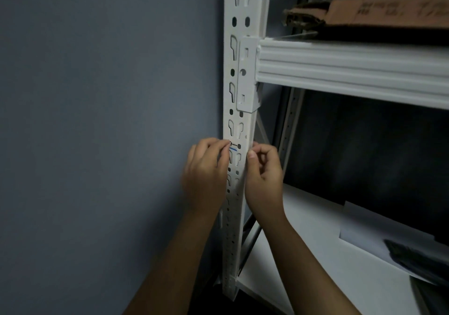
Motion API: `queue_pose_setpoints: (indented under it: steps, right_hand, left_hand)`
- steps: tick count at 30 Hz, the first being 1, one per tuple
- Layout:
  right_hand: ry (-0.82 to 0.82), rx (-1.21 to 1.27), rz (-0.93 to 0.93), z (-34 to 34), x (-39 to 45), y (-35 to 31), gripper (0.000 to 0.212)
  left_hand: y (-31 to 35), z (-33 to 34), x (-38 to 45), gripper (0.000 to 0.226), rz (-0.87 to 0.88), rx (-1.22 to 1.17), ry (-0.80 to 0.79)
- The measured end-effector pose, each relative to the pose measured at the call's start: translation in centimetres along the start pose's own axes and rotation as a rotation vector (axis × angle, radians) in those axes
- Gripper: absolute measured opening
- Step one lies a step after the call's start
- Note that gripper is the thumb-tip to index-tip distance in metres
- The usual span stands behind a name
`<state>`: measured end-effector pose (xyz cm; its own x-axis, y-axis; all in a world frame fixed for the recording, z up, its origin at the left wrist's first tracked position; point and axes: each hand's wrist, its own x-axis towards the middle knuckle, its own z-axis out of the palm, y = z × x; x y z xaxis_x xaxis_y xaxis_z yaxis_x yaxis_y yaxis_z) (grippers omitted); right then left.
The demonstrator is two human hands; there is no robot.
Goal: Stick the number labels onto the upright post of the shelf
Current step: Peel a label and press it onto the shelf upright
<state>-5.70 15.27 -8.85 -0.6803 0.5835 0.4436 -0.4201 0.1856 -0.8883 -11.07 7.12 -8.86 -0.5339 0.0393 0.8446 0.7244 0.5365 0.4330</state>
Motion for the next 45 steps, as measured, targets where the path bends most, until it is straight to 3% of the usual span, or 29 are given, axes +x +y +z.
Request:
queue_pose_setpoints:
  steps: [6,16,20,26,32,38,45]
  right_hand:
    - [0.014,-0.025,-0.016,0.3,0.0,0.0,0.01]
    - [0.03,-0.063,-0.021,0.6,-0.1,0.0,0.006]
    - [0.027,-0.037,-0.023,0.5,0.0,-0.1,0.017]
    - [-0.001,0.004,0.006,0.2,0.1,0.5,0.011]
    - [0.022,-0.031,0.005,0.4,0.0,0.3,0.016]
    - [0.053,-0.052,0.005,0.6,-0.1,0.2,0.006]
    - [0.08,-0.046,0.005,0.9,-0.1,0.7,0.008]
  left_hand:
    - [-0.4,0.0,0.8,0.01,0.071,0.09,-0.055]
    - [-0.9,0.6,1.4,0.005,0.207,0.191,-0.008]
    - [-1.2,0.6,0.7,0.015,0.173,0.105,0.0]
    - [-1.3,0.8,0.2,0.012,0.108,0.074,0.012]
    - [-1.4,0.4,0.6,0.012,0.165,0.114,0.003]
    - [-1.1,0.7,1.3,0.006,0.263,0.262,0.052]
    - [-0.8,0.7,1.3,0.003,0.138,0.125,-0.011]
